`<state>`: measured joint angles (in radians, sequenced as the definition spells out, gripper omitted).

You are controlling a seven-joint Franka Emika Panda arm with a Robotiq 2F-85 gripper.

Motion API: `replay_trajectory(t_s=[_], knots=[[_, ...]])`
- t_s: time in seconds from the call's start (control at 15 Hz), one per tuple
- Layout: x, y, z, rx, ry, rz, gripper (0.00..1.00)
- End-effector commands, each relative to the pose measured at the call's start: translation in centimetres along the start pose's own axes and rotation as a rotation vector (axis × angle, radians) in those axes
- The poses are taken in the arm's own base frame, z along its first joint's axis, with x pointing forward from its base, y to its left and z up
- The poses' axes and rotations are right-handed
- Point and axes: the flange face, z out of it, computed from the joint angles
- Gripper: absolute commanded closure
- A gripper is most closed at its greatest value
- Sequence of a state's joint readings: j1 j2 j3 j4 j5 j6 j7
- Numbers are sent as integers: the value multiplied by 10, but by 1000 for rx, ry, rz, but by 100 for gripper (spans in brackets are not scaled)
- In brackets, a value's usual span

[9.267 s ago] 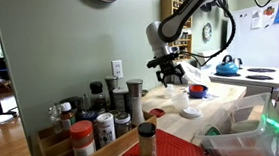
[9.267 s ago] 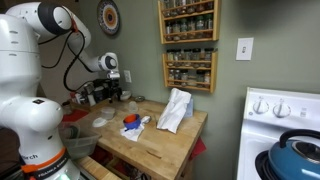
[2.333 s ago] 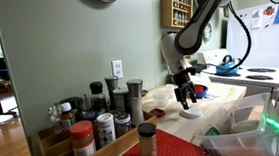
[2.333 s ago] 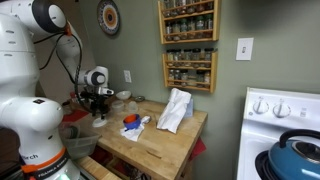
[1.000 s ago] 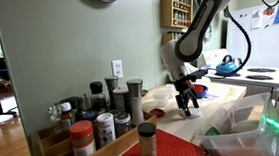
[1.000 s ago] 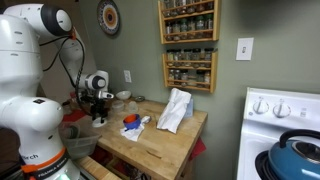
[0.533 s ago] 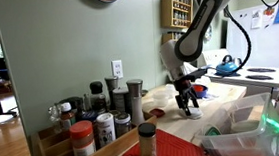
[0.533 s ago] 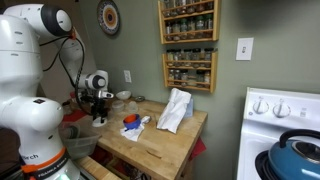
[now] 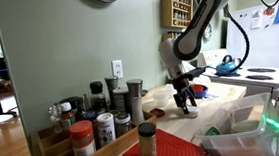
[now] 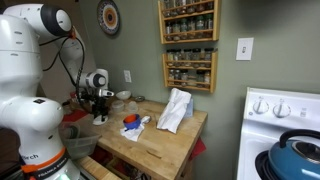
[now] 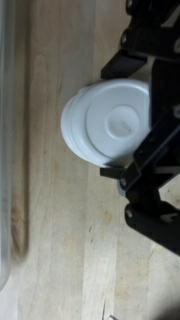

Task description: Put the transparent bowl upright and put the lid on it

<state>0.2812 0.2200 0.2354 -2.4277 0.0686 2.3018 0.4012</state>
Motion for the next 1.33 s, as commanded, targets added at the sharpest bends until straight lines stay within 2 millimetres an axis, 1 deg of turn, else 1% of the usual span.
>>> replay_trajectory(t_s=[0.0, 0.27, 0.4, 0.6, 0.73, 0.87, 1.0, 1.27], knots=[[-10, 2, -33, -50, 18, -6, 40], [-14, 3, -78, -94, 45, -40, 40], [-5, 0, -100, -95, 81, -46, 40], [18, -5, -119, -71, 137, -46, 40], [32, -5, -127, -61, 156, -49, 40], [47, -4, -130, -50, 162, -47, 40], [60, -4, -130, -42, 165, -43, 40], [81, -4, -126, -29, 161, -33, 40]])
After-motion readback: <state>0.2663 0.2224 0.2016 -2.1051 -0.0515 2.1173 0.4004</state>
